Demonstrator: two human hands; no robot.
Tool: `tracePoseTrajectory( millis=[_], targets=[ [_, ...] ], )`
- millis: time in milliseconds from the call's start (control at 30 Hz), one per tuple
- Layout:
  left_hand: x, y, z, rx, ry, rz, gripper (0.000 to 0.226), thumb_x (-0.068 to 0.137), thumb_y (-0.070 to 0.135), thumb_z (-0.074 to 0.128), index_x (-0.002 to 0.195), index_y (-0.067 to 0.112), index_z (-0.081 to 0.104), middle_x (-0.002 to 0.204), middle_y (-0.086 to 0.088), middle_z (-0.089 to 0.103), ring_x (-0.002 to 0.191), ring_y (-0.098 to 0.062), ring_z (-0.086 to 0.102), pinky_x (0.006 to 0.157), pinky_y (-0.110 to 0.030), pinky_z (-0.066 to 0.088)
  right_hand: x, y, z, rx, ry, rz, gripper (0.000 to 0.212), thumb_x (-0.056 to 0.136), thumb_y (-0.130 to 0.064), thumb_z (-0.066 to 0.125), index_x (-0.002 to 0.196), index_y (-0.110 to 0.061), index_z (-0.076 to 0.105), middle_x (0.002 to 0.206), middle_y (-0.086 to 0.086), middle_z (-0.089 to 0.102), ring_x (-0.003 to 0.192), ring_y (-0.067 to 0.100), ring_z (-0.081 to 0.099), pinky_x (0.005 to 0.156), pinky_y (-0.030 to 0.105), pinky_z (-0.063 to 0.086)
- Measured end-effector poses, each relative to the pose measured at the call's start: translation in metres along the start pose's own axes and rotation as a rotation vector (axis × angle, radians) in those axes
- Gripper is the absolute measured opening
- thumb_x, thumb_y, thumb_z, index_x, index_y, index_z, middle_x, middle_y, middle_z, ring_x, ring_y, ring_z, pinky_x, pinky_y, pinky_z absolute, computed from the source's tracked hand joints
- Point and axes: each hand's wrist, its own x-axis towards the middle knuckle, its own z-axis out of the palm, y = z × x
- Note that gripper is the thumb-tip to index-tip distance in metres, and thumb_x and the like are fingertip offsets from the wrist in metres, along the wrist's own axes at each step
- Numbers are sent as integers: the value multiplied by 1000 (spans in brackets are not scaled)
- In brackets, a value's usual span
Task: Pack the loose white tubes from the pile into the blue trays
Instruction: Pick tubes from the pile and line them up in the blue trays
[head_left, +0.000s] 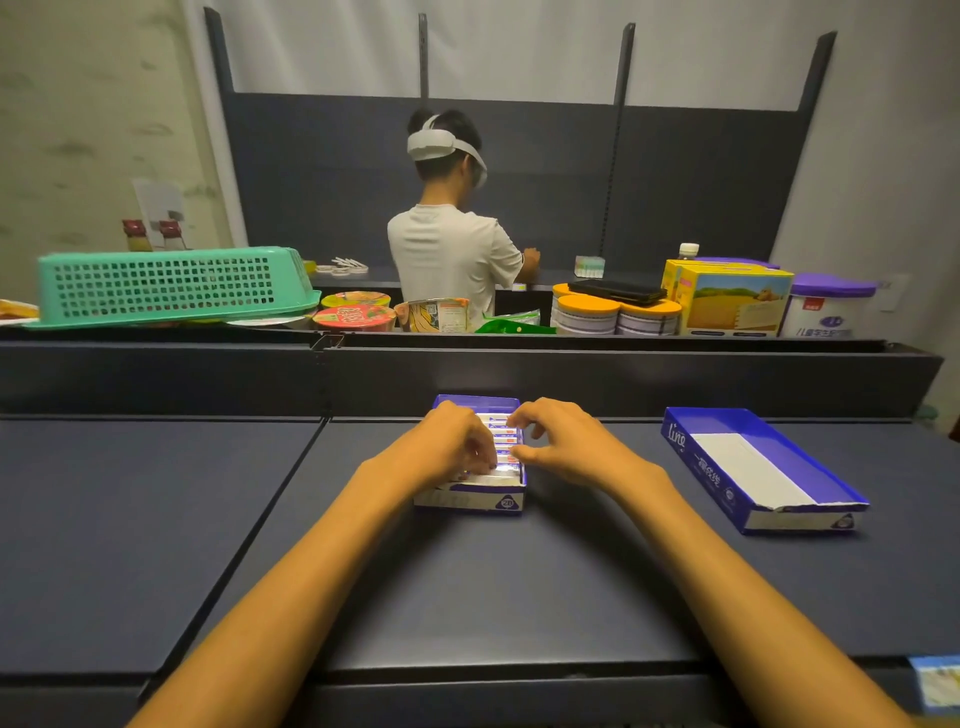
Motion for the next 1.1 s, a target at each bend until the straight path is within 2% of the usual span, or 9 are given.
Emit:
tracePoseTrajectory(
  millis=[133, 233, 767, 933, 1100],
  targets=[
    [3, -1, -1, 47, -33, 4, 18, 86, 21, 71, 103, 15, 75, 107, -3, 72, 93, -15, 66, 82, -21, 51, 0, 1, 0, 23, -4, 10, 40, 88, -34, 67, 124, -22, 54, 126, -1, 57, 104, 7, 51, 76, 22, 47],
    [5, -2, -3, 68, -67, 5, 21, 87, 22, 70, 106, 16, 74, 110, -4, 72, 96, -17, 65, 86, -25, 52, 1, 1, 0, 28, -17, 21, 39, 88, -34, 67, 123, -22, 55, 124, -1, 59, 101, 10, 56, 78, 25, 51],
    [9, -10, -4, 43, -126, 26, 27, 88, 19, 68, 114, 16, 70, 118, -5, 68, 103, -17, 63, 84, -23, 51, 1, 0, 0, 63, -33, 47, 38, 88, -33, 68, 122, -22, 55, 126, 0, 59, 102, 13, 58, 77, 25, 54],
    [11, -10, 1, 38, -97, 4, 21, 86, 18, 71, 107, 16, 70, 112, -6, 69, 94, -17, 65, 82, -27, 56, 0, 2, 0, 67, -25, 44, 38, 88, -33, 69, 122, -22, 55, 125, -1, 59, 102, 12, 58, 76, 26, 54],
    [12, -8, 1, 21, -73, 10, 19, 85, 16, 72, 104, 13, 72, 107, -6, 71, 91, -14, 66, 79, -19, 51, 0, 2, 0, 71, -25, 38, 37, 88, -33, 69, 121, -22, 56, 124, -1, 60, 99, 13, 60, 75, 25, 54]
  ],
)
